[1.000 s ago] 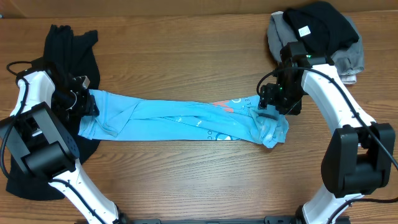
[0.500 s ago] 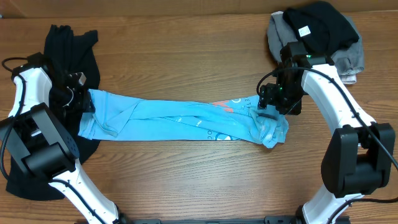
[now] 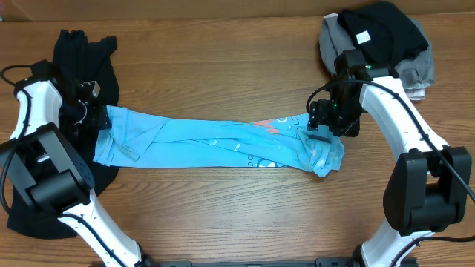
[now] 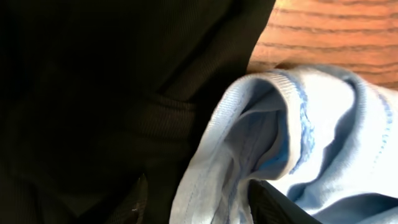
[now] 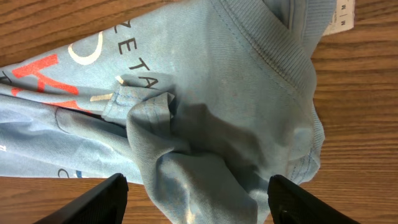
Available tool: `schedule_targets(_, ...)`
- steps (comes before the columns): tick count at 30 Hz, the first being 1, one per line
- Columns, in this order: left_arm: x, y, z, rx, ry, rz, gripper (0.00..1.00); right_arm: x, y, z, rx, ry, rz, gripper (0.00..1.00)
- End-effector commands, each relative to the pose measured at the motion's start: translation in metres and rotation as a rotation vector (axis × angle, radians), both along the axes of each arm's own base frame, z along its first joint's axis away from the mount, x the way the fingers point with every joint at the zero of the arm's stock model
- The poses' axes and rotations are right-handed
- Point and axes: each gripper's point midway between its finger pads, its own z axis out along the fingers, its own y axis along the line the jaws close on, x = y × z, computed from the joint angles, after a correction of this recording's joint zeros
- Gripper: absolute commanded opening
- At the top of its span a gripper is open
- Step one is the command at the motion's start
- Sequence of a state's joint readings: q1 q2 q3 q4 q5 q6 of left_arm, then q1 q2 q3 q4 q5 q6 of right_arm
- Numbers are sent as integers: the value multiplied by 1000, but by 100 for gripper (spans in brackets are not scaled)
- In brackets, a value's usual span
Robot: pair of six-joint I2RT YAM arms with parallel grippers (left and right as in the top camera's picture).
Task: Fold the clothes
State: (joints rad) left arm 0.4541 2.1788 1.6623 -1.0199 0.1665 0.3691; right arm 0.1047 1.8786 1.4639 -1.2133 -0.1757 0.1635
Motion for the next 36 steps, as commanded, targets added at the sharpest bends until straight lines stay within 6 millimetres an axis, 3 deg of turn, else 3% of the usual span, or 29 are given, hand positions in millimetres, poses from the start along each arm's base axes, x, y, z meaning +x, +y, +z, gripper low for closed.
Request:
schedule_targets(1, -5, -8, -8, -53, 11, 14, 54, 1, -2, 7, 4, -25, -3, 75)
schedule_targets(7, -2, -19, -7, -82, 4, -1, 42, 1, -2, 7, 4, -24, -3, 75)
schedule_targets(12, 0, -27, -7, -81, 7, -21, 21, 0, -2, 7, 4, -21, -3, 75)
schedule_targets(21, 1, -29, -7, -85, 13, 8, 5, -1, -2, 7, 3, -17, -3, 75)
schedule_targets(24, 1, -32, 1, -100, 25, 42, 4, -1, -2, 7, 3, -17, -3, 75)
schedule_targets(30, 12, -58, 42, -167, 42, 100, 4, 2, -1, 7, 10, -28, -5, 72)
schedule_targets(36, 6, -109, 60, -185, 122, -9, 4, 2, 0, 7, 16, -22, -27, 71)
